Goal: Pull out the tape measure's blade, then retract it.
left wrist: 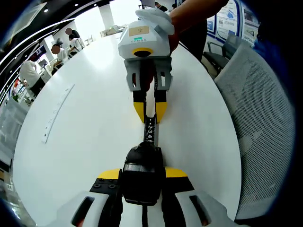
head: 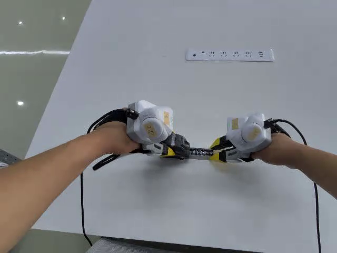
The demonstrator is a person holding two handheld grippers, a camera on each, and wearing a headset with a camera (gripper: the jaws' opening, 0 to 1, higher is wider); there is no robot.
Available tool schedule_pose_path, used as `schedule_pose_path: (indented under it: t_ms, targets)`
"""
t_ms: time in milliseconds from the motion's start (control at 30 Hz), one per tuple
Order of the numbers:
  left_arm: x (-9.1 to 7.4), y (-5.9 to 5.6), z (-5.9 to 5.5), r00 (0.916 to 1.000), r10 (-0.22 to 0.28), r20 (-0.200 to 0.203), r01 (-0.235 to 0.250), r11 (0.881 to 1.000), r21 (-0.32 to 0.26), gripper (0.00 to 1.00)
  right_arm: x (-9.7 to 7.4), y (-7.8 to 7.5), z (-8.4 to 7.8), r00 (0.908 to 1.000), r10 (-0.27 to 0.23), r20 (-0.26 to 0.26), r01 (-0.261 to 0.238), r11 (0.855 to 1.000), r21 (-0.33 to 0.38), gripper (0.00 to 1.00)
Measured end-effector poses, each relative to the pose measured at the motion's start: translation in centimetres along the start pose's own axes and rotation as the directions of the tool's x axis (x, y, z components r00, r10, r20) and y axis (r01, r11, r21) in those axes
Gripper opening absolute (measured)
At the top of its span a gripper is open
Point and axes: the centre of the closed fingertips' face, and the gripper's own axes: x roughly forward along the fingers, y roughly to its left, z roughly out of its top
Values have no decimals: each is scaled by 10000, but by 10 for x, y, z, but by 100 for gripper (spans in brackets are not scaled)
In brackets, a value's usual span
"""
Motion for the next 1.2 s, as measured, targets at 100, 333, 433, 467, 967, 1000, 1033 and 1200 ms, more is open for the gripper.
schedule_pose_path:
  t_ms: [100,333,433,467,967,1000,1033,1200]
  targets:
    - [0,0,0,10000,-12,-10,12,10000,4,27,-3,0,-4,10000,-15,-18,15,10000,24,10]
    - [0,0,0,10000,-24,-37,24,10000,21,27,-12,0,-14,9999,-60,-82,61,9999,83,10]
    - [1,0,0,10000,-24,-42,24,10000,1,27,-14,-1,-16,9999,-67,-98,68,9999,116,10]
    - [0,0,0,10000,-27,-45,27,10000,1,27,-15,-1,-17,9999,-67,-108,68,9999,121,10]
    - [1,1,0,10000,-32,-46,32,10000,-79,27,-33,-4,-38,9996,-144,-254,152,9994,319,10]
    - [1,1,0,10000,-35,-53,34,10000,-71,27,-34,-4,-40,9995,-153,-288,162,9993,323,10]
    - [1,1,0,10000,-35,-59,34,10000,-66,27,-35,-3,-41,9994,-156,-304,166,9993,331,10]
    - [1,1,0,10000,-42,-70,42,10000,-68,27,-41,0,-45,9992,-153,-357,168,9990,421,10]
